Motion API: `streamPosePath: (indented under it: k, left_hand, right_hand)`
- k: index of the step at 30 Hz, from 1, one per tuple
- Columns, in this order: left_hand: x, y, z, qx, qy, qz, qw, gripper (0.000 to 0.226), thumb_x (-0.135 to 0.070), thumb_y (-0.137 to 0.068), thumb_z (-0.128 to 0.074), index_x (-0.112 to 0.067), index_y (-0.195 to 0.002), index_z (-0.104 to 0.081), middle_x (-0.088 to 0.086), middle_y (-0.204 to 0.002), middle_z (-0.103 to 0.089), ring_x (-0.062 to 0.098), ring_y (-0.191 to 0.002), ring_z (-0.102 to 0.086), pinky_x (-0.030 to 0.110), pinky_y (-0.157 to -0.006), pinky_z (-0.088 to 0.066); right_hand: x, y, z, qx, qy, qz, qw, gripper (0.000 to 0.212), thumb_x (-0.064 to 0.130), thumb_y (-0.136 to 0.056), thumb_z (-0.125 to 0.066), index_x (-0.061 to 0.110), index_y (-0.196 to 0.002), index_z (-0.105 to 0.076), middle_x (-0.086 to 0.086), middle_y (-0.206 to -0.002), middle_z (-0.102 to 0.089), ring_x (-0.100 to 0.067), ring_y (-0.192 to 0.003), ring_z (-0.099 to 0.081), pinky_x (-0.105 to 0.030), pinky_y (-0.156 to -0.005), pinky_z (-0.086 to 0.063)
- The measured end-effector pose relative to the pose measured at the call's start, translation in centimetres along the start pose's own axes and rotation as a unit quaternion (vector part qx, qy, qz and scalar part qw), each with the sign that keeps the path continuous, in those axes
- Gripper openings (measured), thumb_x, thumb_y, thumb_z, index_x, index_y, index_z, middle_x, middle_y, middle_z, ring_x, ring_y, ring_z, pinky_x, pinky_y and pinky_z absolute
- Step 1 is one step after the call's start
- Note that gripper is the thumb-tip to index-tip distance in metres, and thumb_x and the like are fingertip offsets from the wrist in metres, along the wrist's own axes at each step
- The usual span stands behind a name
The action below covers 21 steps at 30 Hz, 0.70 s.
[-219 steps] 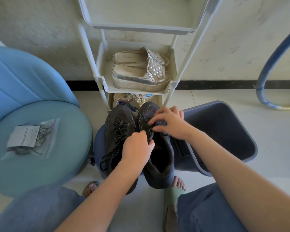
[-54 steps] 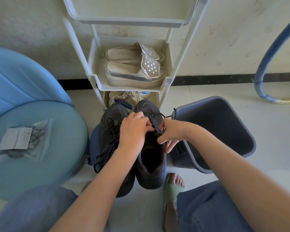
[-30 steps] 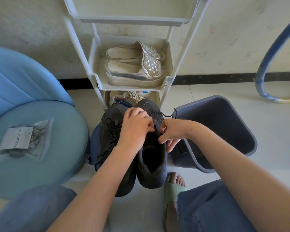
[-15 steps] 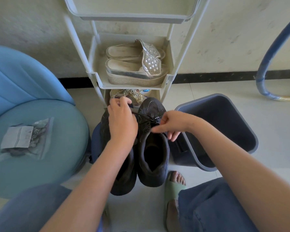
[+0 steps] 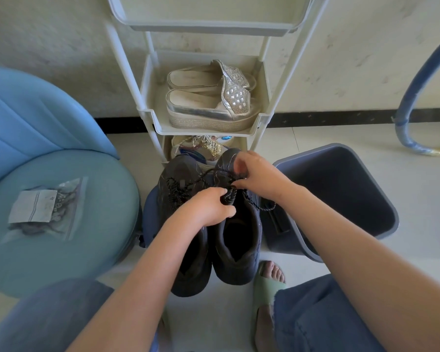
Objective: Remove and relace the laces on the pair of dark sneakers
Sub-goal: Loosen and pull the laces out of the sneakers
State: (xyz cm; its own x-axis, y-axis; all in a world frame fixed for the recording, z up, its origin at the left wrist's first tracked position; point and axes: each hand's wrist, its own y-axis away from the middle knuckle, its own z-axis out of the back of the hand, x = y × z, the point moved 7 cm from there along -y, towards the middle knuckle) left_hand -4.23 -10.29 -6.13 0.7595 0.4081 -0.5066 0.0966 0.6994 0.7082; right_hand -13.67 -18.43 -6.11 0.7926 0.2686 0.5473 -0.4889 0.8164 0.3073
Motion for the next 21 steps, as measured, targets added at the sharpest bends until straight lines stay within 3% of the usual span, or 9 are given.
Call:
streamPosePath:
  k: [3, 5, 7, 9, 12, 14, 17, 21]
  left_hand:
    - [-0.3, 0.1, -0.1, -0.004, -0.015, -0.008, 1.0, 0.068, -0.031, -0.09, -0.061, -0.015, -0.148, -0.029, 0.005, -0.151, -0.033, 0.023, -0.137, -0.035, 0.032, -0.107, -0.031]
    - [-0.3, 0.1, 0.0, -0.022, -0.023, -0.01, 0.999, 0.071, -0.024, -0.089, -0.063, -0.016, -0.148, -0.026, 0.009, -0.145, -0.041, 0.028, -0.127, -0.045, 0.034, -0.101, -0.039]
    - [0.2, -0.2, -0.3, -0.018, -0.019, 0.003, 1.0, 0.089, -0.022, -0.088, -0.063, -0.027, -0.152, -0.002, 0.013, -0.141, -0.043, 0.03, -0.113, -0.055, 0.037, -0.093, -0.048]
    - [0.3, -0.3, -0.3, -0.021, -0.019, 0.014, 1.0, 0.107, -0.021, -0.086, -0.066, -0.034, -0.147, 0.021, 0.018, -0.135, -0.047, 0.03, -0.096, -0.064, 0.039, -0.084, -0.054]
    - [0.4, -0.2, -0.2, -0.042, -0.019, 0.016, 0.999, 0.119, -0.019, -0.086, -0.067, -0.034, -0.135, 0.041, 0.022, -0.112, -0.06, 0.031, -0.085, -0.068, 0.04, -0.078, -0.057]
    - [0.4, 0.0, -0.2, -0.041, -0.017, 0.016, 0.999, 0.119, -0.018, -0.086, -0.066, -0.032, -0.134, 0.042, 0.023, -0.104, -0.062, 0.032, -0.086, -0.068, 0.04, -0.077, -0.057]
    - [0.5, 0.0, -0.1, -0.044, -0.007, 0.012, 0.999, 0.119, -0.018, -0.085, -0.067, -0.032, -0.136, 0.039, 0.024, -0.113, -0.06, 0.031, -0.089, -0.066, 0.04, -0.079, -0.055]
    - [0.6, -0.4, -0.3, -0.044, -0.021, 0.009, 0.999, 0.112, -0.018, -0.085, -0.066, -0.029, -0.145, 0.027, 0.019, -0.114, -0.059, 0.029, -0.089, -0.065, 0.039, -0.079, -0.055]
  right_hand:
    - [0.0, 0.0, -0.8, 0.055, 0.042, 0.005, 0.998, 0.013, 0.016, -0.085, -0.067, 0.016, -0.097, -0.061, 0.001, -0.102, -0.046, -0.019, -0.095, -0.053, -0.037, -0.093, -0.046]
    - [-0.1, 0.1, -0.9, 0.05, 0.038, 0.003, 0.998, 0.019, 0.018, -0.086, -0.068, 0.016, -0.102, -0.06, 0.0, -0.108, -0.043, -0.02, -0.095, -0.054, -0.039, -0.091, -0.048]
    - [-0.1, 0.1, -0.4, -0.004, 0.041, 0.003, 0.999, 0.025, 0.017, -0.084, -0.069, 0.017, -0.103, -0.053, 0.0, -0.112, -0.042, -0.024, -0.093, -0.056, -0.042, -0.084, -0.051]
    - [-0.1, 0.1, 0.2, -0.066, 0.038, 0.002, 0.997, 0.018, 0.011, -0.086, -0.064, 0.018, -0.095, -0.05, 0.0, -0.109, -0.045, -0.025, -0.09, -0.056, -0.045, -0.081, -0.052]
    - [-0.8, -0.3, 1.1, -0.1, -0.055, -0.026, 0.993, 0.016, 0.006, -0.087, -0.061, 0.02, -0.084, -0.055, 0.003, -0.105, -0.043, -0.017, -0.089, -0.054, -0.04, -0.085, -0.052]
    - [-1.0, -0.4, 1.1, -0.058, -0.085, -0.023, 0.994, 0.013, 0.008, -0.087, -0.062, 0.021, -0.087, -0.06, 0.002, -0.109, -0.04, -0.011, -0.088, -0.05, -0.033, -0.091, -0.049]
    - [-0.6, -0.1, -0.5, 0.062, -0.051, 0.005, 0.997, 0.008, 0.024, -0.087, -0.067, 0.023, -0.094, -0.07, 0.001, -0.111, -0.042, -0.009, -0.097, -0.044, -0.028, -0.097, -0.037]
    - [-0.6, 0.0, -1.1, 0.063, -0.053, -0.019, 0.996, 0.012, 0.016, -0.086, -0.069, 0.016, -0.097, -0.073, 0.007, -0.096, -0.047, -0.001, -0.079, -0.046, -0.021, -0.085, -0.036]
